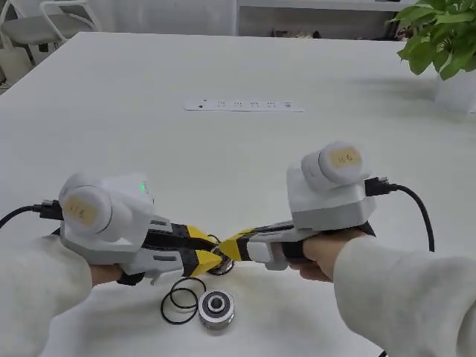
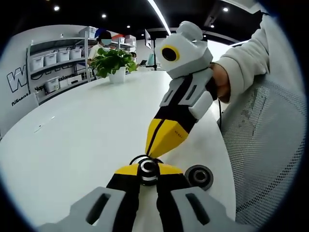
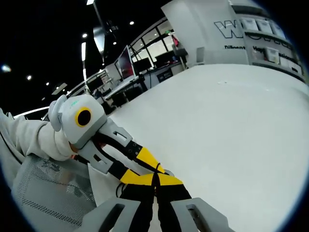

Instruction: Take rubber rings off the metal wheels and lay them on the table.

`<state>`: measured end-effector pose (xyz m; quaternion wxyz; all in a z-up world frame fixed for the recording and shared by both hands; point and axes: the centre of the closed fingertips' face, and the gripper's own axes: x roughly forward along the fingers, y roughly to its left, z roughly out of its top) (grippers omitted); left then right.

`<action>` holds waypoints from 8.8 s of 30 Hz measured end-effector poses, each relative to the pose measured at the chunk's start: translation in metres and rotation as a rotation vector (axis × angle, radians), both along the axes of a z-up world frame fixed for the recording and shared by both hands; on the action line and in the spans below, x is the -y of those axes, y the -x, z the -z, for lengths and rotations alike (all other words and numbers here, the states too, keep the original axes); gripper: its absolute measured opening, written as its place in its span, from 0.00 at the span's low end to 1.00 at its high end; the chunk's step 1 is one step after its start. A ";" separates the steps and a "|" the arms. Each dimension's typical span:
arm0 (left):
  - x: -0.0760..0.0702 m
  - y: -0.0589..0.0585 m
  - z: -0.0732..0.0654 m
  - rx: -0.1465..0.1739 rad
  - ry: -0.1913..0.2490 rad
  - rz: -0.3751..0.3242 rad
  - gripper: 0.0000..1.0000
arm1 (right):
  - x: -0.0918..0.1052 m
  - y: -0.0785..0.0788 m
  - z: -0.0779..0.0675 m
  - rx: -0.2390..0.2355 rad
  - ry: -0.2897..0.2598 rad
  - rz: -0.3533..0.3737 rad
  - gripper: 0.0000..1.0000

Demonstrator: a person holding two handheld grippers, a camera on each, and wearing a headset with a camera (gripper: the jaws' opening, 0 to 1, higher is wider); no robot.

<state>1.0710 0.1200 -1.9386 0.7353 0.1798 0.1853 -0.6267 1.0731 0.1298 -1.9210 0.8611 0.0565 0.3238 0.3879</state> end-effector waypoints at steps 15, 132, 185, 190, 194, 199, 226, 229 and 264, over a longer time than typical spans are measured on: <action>0.000 0.000 -0.001 -0.016 -0.025 -0.006 0.08 | 0.007 0.004 0.017 -0.033 0.080 -0.003 0.00; -0.147 0.077 -0.060 -0.099 -0.041 -0.243 0.89 | -0.052 0.064 0.027 -0.077 0.153 -0.320 0.00; -0.010 -0.002 -0.089 0.061 0.009 0.072 0.51 | 0.025 0.011 0.028 -0.007 0.180 -0.085 0.09; 0.000 -0.006 -0.062 0.039 -0.009 0.062 0.39 | 0.022 0.014 0.034 -0.001 0.202 -0.110 0.14; 0.004 -0.008 -0.037 0.024 -0.026 0.030 0.35 | 0.018 0.015 0.037 0.016 0.214 -0.128 0.17; 0.001 -0.007 -0.011 0.017 -0.082 0.016 0.24 | 0.013 0.015 0.040 0.031 0.229 -0.152 0.17; -0.001 -0.003 0.005 -0.033 -0.093 0.004 0.07 | 0.026 0.002 0.035 -0.038 0.209 -0.019 0.00; -0.001 -0.003 0.005 -0.036 -0.091 0.004 0.07 | 0.021 -0.004 0.019 -0.054 0.078 0.026 0.00; -0.003 0.000 0.001 0.007 -0.110 0.028 0.07 | 0.000 0.007 0.010 0.013 0.098 -0.077 0.00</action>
